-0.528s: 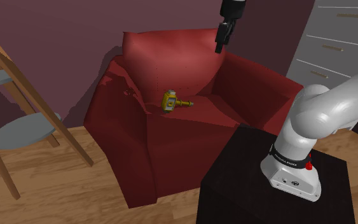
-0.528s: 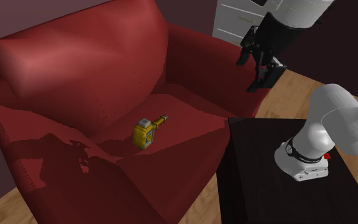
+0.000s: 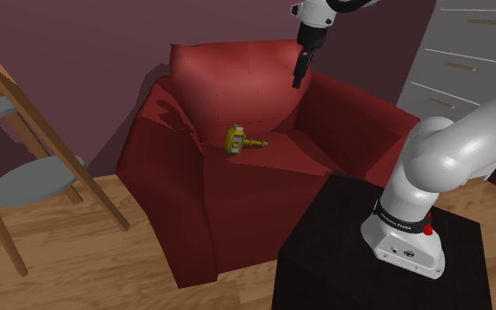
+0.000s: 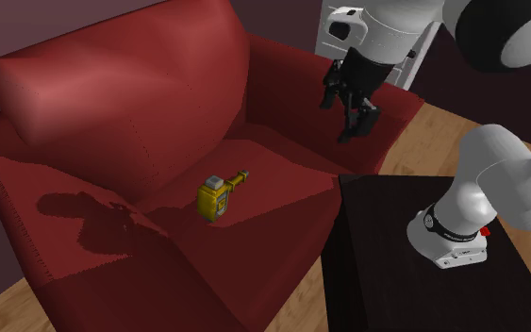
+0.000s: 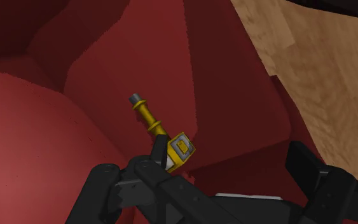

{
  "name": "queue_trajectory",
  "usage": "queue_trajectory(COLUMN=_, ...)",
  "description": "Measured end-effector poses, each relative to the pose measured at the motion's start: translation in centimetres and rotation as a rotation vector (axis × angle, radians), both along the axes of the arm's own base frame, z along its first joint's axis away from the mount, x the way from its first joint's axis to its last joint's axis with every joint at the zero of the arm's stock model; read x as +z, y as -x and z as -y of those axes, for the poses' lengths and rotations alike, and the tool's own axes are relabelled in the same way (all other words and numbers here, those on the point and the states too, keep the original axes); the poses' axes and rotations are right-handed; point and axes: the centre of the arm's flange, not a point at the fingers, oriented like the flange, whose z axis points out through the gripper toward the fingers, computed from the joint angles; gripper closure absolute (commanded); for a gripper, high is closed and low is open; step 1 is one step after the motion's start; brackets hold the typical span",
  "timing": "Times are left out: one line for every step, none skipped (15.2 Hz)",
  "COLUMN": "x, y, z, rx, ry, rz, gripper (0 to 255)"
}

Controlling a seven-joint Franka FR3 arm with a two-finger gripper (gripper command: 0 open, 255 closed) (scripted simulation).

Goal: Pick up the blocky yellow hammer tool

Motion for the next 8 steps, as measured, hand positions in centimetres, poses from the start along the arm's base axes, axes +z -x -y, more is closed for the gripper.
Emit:
queue_trajectory(x=-1.3, y=-1.0, z=0.5, rx=0.022, ry=-0.005, rz=-0.002, gripper=0)
queue_trajectory(x=-2.2, y=-1.6, z=1.4, rx=0.043, ry=-0.009, rz=-0.001, gripper=0)
queue_trajectory(x=-3.0, y=-2.3, z=2.0, rx=0.066, ry=-0.014, rz=-0.001, gripper=0)
queue_trajectory(x=-3.9, y=-3.3, z=2.6, rx=0.088, ry=-0.018, rz=-0.001, gripper=0)
queue_trajectory(x=-4.9, y=-3.9, z=3.3, rx=0.11, ry=-0.023, rz=-0.001, gripper=0)
queue_trajectory(x=-5.8, y=-4.5, z=4.0, rx=0.132, ry=-0.027, rz=-0.001, gripper=0)
queue_trajectory(x=-6.6, y=-5.1, z=4.3, rx=0.155, ry=-0.032, rz=-0.001, gripper=0)
queue_trajectory(x=-7.7, y=-6.0, z=5.2, rx=0.175, ry=-0.037, rz=-0.001, gripper=0)
